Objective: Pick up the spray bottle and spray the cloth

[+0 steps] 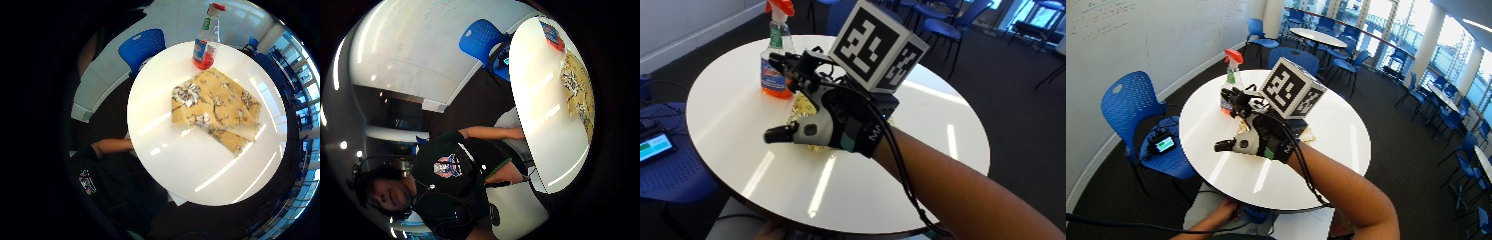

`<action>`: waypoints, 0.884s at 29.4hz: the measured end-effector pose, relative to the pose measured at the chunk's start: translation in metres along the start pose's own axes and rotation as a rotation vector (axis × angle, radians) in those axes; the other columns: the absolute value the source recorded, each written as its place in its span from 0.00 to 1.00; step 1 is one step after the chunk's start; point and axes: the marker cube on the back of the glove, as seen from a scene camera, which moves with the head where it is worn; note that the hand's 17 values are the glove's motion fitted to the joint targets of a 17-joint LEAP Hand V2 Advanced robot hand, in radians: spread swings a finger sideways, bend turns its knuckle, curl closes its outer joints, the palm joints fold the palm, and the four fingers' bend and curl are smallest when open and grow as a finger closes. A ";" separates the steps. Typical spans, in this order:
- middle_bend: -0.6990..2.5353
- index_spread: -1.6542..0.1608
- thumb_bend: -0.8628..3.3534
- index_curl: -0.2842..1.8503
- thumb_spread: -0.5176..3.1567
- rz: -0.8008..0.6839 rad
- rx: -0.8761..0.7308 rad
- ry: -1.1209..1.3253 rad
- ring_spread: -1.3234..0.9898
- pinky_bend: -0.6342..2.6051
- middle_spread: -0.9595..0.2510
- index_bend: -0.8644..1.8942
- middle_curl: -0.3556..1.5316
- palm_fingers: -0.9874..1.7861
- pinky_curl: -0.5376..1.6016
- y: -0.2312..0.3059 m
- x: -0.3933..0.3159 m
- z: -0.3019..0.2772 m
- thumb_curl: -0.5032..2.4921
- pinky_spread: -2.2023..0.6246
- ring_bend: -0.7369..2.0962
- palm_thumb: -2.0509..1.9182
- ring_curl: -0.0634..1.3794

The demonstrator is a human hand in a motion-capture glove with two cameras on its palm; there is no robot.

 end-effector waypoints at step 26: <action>0.28 0.68 0.20 0.27 0.40 -0.069 -0.130 0.055 0.57 0.26 0.77 0.38 0.37 0.46 0.40 0.056 -0.031 0.020 0.28 0.85 0.34 0.62 0.23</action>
